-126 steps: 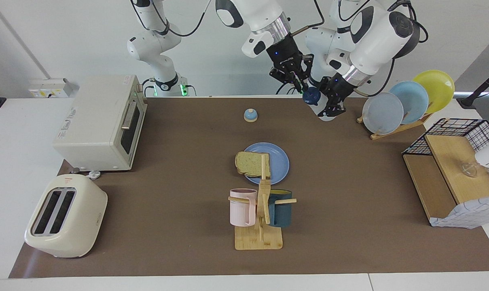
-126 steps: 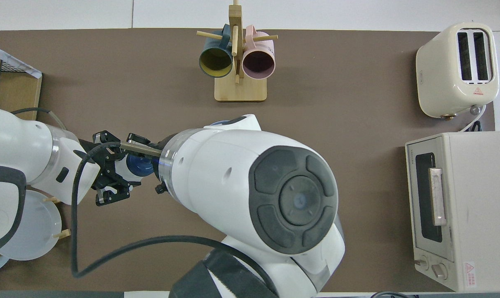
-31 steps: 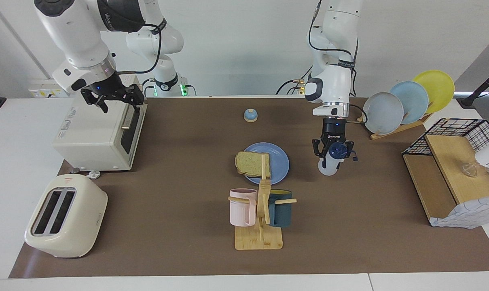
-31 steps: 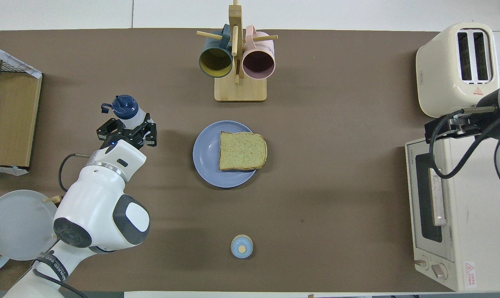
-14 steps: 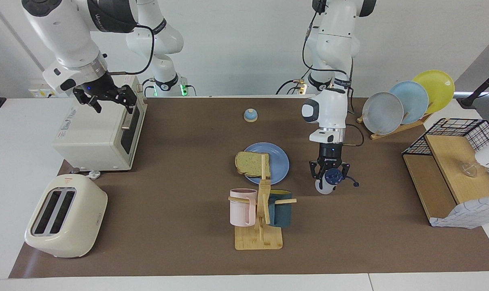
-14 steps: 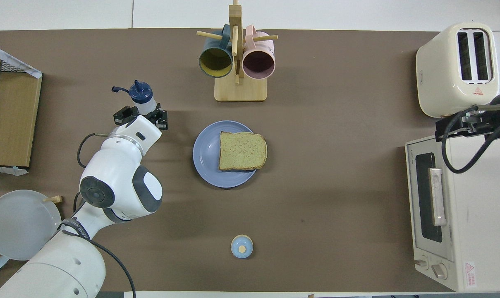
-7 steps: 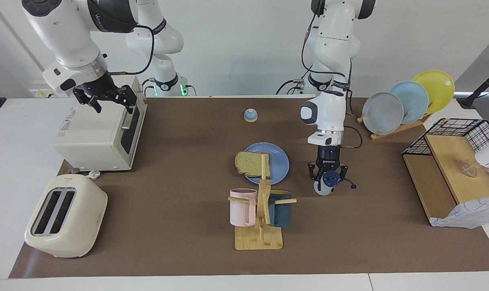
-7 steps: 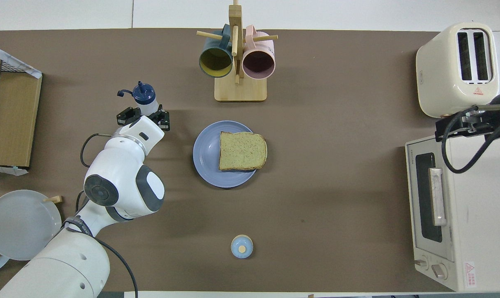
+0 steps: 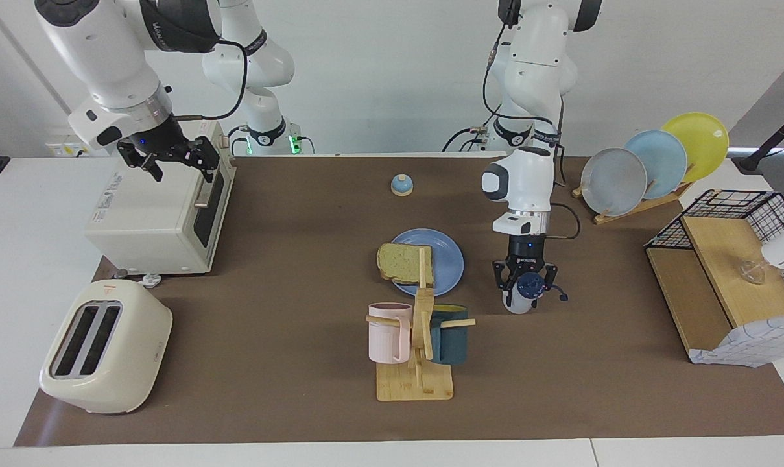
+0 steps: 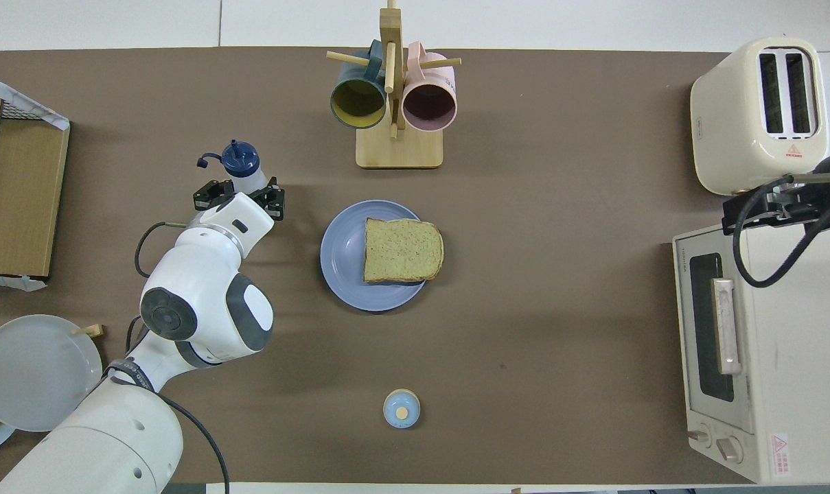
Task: Put bread on plate and add seasoning
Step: 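Set the bottle down on the table and open the left gripper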
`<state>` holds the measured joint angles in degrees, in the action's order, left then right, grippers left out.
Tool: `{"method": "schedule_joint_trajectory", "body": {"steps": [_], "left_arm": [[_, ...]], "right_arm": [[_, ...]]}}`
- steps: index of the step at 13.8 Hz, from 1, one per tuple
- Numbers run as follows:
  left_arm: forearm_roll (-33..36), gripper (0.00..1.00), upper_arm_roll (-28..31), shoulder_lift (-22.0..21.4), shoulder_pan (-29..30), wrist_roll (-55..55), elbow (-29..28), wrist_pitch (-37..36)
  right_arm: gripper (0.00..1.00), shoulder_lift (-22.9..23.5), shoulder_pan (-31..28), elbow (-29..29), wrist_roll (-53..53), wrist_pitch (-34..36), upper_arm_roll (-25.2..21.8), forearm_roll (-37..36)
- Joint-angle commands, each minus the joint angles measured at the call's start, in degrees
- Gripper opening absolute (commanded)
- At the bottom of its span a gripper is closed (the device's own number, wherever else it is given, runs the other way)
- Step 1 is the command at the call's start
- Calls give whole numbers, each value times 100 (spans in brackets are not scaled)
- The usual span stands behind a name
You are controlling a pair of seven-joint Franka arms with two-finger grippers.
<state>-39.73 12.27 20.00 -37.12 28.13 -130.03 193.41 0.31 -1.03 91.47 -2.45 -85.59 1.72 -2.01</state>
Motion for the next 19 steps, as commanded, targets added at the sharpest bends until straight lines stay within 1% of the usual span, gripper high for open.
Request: {"method": "schedule_joint_trajectory", "body": {"steps": [1,7,11,19], "left_arm": [[-132,100,-31,4,38,25,4,-111],[-149,100,-14,-67,47,25,-127,-119],[-149,100,13,-505,73,43,-399,-382],[-158,99,13,-532,73,52,-453,-374]], "right_arm": [[100,-93,-73,90,148,-46,30,113],[100,-93,-73,82,148,-46,39,113],[100,-93,-73,90,148,-46,30,113],[100,-93,-73,90,148,-46,30,113]]}}
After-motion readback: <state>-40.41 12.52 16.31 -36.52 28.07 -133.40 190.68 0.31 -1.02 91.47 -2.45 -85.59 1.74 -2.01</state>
